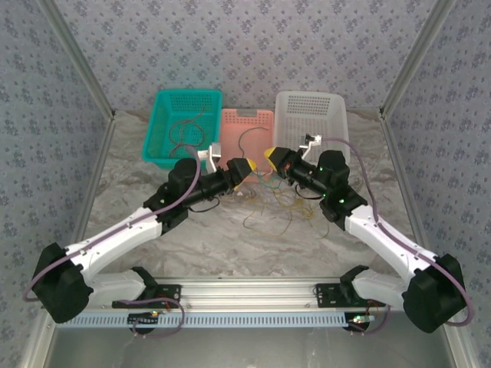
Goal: Untangle the cables
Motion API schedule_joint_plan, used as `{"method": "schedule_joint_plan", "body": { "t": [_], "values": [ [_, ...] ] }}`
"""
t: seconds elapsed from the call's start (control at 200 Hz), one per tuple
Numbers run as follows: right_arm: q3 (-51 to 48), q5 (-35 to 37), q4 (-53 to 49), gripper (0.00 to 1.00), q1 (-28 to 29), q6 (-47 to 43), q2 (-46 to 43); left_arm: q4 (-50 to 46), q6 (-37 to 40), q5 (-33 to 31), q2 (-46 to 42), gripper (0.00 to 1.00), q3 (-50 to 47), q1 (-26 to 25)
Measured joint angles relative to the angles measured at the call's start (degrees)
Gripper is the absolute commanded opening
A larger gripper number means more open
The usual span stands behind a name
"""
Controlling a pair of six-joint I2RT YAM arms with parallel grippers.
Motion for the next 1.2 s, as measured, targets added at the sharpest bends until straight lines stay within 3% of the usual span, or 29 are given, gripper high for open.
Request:
{"method": "schedule_joint_plan", "body": {
  "t": [0.42,0.58,0.67,0.964,1.199],
  "values": [
    [0.0,-1.2,1.1,0.0,1.6,-1.6,1.1,-0.2,-5.0,1.5,5.9,0.4,1.8,0.2],
    [0.0,-1.2,1.2,0.0,1.7,-1.8,1.5,0.5,-6.6,1.9,6.7,0.22,1.8,0.2],
    [0.0,-1.2,1.2,0.0,1.8,-2.0,1.5,1.2,-6.9,2.2,6.7,0.0,1.8,0.2],
    [0.3,-1.1,1.0,0.0,-0.2,-2.4,1.5,1.8,-7.2,-0.2,1.2,0.0,-3.5,0.0],
    [2.2,3.7,0.3,0.0,-3.7,-2.3,1.1,3.9,-9.9,-10.8,-9.7,0.0,-18.2,-1.0]
  ]
}}
